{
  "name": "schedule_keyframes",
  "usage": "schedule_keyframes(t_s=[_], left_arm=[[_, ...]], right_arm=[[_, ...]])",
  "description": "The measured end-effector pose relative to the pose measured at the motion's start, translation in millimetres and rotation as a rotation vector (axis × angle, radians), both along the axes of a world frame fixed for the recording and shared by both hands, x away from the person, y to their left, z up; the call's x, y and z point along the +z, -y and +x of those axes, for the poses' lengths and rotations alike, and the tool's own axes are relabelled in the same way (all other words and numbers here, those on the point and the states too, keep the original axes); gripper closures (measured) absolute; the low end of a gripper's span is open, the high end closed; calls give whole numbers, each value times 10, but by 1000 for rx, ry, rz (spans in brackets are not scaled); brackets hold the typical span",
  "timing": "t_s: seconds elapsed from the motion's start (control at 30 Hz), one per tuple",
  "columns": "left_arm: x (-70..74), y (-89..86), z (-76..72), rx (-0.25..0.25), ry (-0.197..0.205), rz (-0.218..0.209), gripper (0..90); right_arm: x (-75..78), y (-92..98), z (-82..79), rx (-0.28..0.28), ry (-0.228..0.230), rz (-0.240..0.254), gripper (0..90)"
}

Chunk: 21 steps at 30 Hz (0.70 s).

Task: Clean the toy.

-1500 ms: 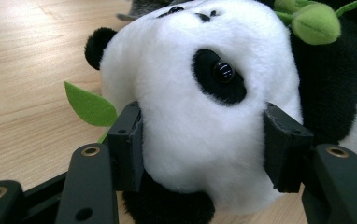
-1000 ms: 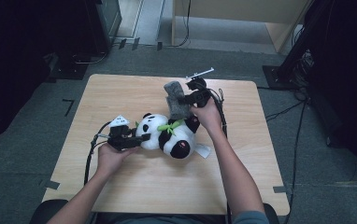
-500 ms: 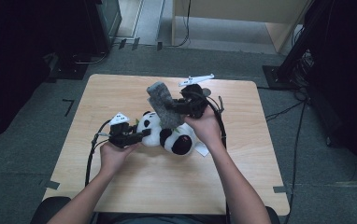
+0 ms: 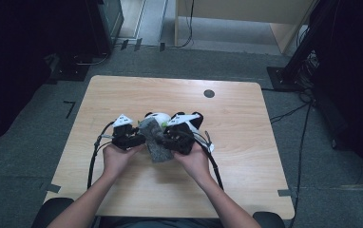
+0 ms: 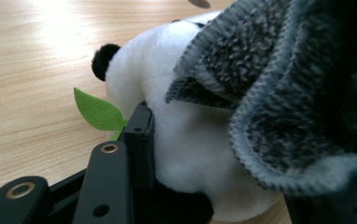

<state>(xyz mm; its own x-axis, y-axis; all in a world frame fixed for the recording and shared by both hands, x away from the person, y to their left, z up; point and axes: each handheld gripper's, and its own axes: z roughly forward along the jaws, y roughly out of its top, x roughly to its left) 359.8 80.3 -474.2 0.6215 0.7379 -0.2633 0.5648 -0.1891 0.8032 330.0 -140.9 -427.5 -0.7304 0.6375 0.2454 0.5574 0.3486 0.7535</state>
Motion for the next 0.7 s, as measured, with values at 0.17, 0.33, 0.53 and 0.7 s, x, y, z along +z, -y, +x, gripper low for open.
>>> schedule_keyframes(t_s=[0.17,0.33,0.53,0.7], left_arm=[[9,14,-3,-31,-17,26,503],[3,83,-39,-43,0,67,509],[-6,84,-33,-52,-5,66,509],[-8,82,-31,-58,-5,63,507]], right_arm=[[-36,-22,-95,-9,138,-194,796],[-51,152,-36,-32,125,-191,795],[22,386,-56,-80,127,-189,788],[133,641,-67,-154,137,-180,788]])
